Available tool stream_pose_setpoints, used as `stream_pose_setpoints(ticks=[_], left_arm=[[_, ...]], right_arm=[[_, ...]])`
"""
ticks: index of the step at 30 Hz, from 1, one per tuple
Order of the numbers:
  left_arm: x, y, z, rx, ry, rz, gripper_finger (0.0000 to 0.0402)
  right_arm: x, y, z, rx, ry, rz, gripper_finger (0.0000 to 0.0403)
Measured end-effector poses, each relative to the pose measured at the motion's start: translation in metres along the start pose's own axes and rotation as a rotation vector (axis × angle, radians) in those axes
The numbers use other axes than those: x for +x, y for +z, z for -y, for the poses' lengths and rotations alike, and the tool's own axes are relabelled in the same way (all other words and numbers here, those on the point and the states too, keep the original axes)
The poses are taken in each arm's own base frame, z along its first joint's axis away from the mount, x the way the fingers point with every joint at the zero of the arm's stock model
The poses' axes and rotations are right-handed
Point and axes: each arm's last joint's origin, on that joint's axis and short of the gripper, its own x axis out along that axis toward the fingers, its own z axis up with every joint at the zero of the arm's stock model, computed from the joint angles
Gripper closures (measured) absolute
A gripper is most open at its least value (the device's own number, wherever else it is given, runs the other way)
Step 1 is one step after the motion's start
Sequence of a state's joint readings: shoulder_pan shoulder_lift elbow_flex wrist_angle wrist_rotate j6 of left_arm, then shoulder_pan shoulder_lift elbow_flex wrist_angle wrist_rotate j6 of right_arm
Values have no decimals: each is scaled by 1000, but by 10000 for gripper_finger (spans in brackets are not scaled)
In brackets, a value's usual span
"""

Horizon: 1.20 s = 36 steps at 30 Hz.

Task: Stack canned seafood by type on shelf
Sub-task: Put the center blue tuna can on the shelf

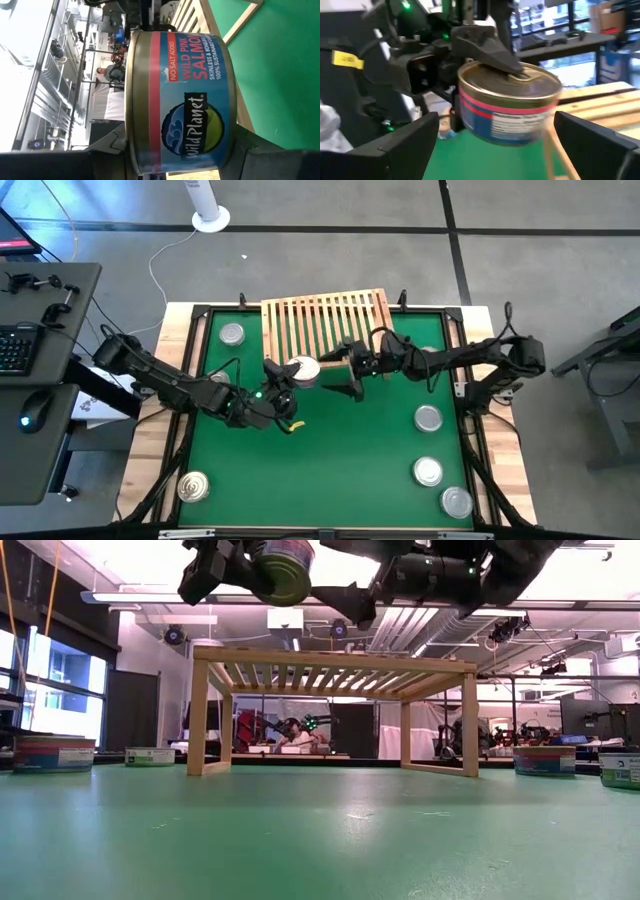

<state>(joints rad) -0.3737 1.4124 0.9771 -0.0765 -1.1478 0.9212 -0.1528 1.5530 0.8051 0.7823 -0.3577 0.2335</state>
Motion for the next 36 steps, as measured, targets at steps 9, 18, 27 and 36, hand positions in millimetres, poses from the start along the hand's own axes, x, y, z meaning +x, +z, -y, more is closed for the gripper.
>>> stream_pose_setpoints(ticks=[9,18,27,36], left_arm=[[0,2,-2,25,3,18,237],[-1,-1,-2,42,35,-40,237],[1,-2,6,54,-72,35,135],[5,-11,8,40,-75,-37,119]], right_arm=[[27,0,12,26,71,9,14],[46,13,19,-5,135,-74,31],[49,10,15,-6,133,-90,60],[49,7,20,-27,14,-111,84]])
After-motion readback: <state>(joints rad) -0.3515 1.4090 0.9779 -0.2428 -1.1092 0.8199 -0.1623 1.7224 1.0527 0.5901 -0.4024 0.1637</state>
